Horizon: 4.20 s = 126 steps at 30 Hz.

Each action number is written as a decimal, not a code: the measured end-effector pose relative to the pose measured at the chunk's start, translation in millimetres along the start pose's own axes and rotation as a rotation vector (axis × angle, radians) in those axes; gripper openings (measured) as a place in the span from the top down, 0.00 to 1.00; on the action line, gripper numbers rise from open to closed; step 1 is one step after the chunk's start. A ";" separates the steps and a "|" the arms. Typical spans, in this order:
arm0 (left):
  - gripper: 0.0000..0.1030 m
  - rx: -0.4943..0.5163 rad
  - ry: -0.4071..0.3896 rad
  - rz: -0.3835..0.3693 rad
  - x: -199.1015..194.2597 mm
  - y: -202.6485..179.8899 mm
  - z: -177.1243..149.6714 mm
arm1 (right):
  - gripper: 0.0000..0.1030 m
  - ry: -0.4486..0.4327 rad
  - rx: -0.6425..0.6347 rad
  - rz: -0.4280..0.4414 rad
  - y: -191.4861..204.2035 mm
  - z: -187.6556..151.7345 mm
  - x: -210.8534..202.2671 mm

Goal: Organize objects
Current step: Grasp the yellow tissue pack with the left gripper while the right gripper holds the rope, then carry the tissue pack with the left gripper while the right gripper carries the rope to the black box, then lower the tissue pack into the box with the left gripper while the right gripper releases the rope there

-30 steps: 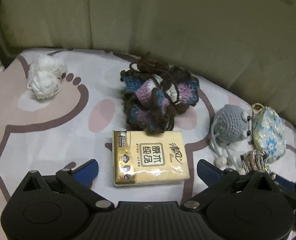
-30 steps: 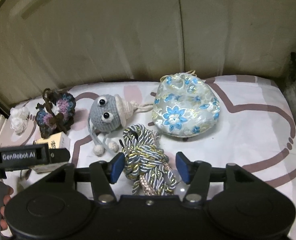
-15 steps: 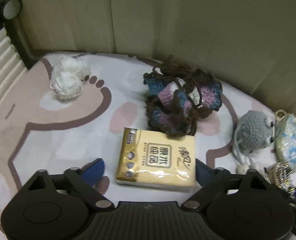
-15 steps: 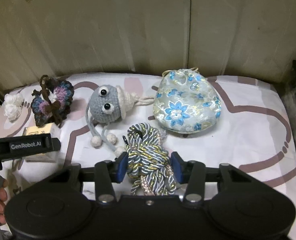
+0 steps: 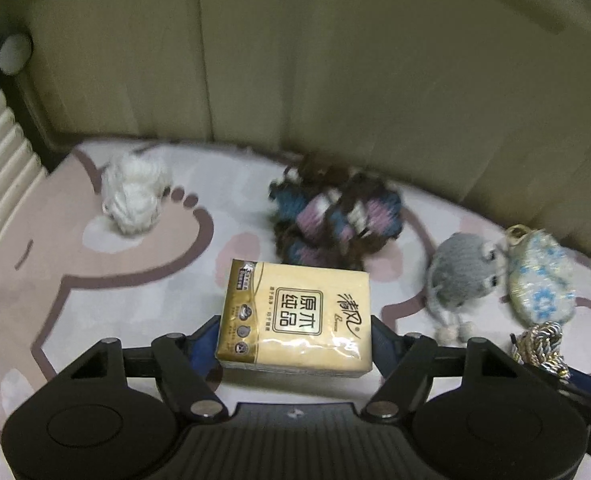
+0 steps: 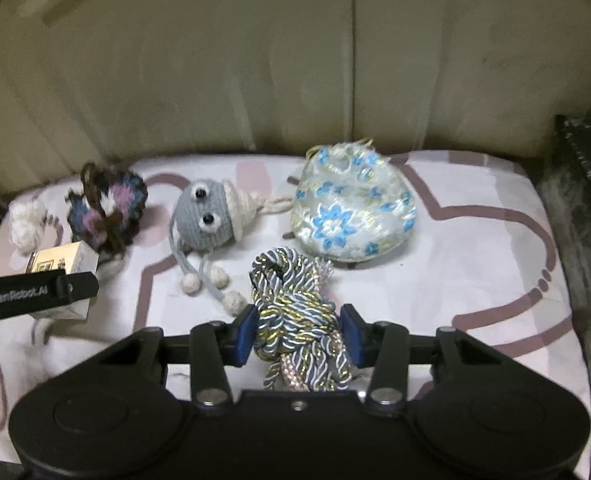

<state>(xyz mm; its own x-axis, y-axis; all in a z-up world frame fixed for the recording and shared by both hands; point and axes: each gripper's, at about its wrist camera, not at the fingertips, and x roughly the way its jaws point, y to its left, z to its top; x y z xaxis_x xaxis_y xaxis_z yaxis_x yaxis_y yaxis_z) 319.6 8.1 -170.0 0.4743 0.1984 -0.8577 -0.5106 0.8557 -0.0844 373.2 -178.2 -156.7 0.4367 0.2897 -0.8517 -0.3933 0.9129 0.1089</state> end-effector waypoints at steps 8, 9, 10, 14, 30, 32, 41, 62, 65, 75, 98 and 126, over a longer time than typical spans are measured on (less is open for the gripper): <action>0.28 0.029 -0.051 -0.030 -47.4 4.0 3.0 | 0.56 -0.061 0.054 0.013 0.3 8.6 -44.3; 0.28 0.032 -0.053 -0.030 -52.0 6.2 2.4 | 0.56 -0.066 0.058 0.012 0.4 9.3 -50.0; 0.28 0.034 -0.055 -0.030 -56.7 7.6 1.5 | 0.56 -0.071 0.063 0.009 0.8 9.5 -56.1; 0.28 0.039 -0.064 -0.040 -75.3 14.6 -2.3 | 0.56 -0.096 0.066 0.001 3.5 8.6 -78.8; 0.28 0.078 -0.125 -0.105 -148.7 39.9 -19.2 | 0.56 -0.171 0.099 -0.032 12.6 -14.7 -156.0; 0.28 0.082 -0.133 -0.115 -157.1 44.2 -22.4 | 0.56 -0.170 0.104 -0.034 14.5 -19.9 -161.4; 0.28 0.081 -0.154 -0.165 -190.4 66.1 -42.0 | 0.56 -0.181 0.105 -0.021 26.9 -47.2 -190.6; 0.28 0.164 -0.106 -0.254 -228.7 75.1 -109.3 | 0.55 -0.079 0.062 0.132 67.1 -101.5 -224.3; 0.28 0.176 -0.085 -0.257 -226.4 74.6 -116.4 | 0.55 -0.041 0.077 0.155 69.9 -108.4 -220.4; 0.28 0.118 0.046 -0.261 -192.8 76.1 -128.6 | 0.55 0.079 0.128 0.146 72.3 -118.3 -183.4; 0.27 0.076 0.173 -0.248 -140.1 70.7 -132.8 | 0.55 0.167 0.187 0.148 69.8 -112.8 -154.3; 0.05 0.137 0.183 -0.164 -149.5 77.3 -132.3 | 0.24 0.207 0.140 0.064 71.9 -113.3 -148.7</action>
<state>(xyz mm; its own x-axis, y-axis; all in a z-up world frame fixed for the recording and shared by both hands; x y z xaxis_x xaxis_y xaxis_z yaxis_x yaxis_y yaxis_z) 114.3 -18.6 -115.5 0.3989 -0.0265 -0.9166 -0.3302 0.9284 -0.1705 188.4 -188.2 -80.3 0.2338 0.2964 -0.9260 -0.2924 0.9298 0.2237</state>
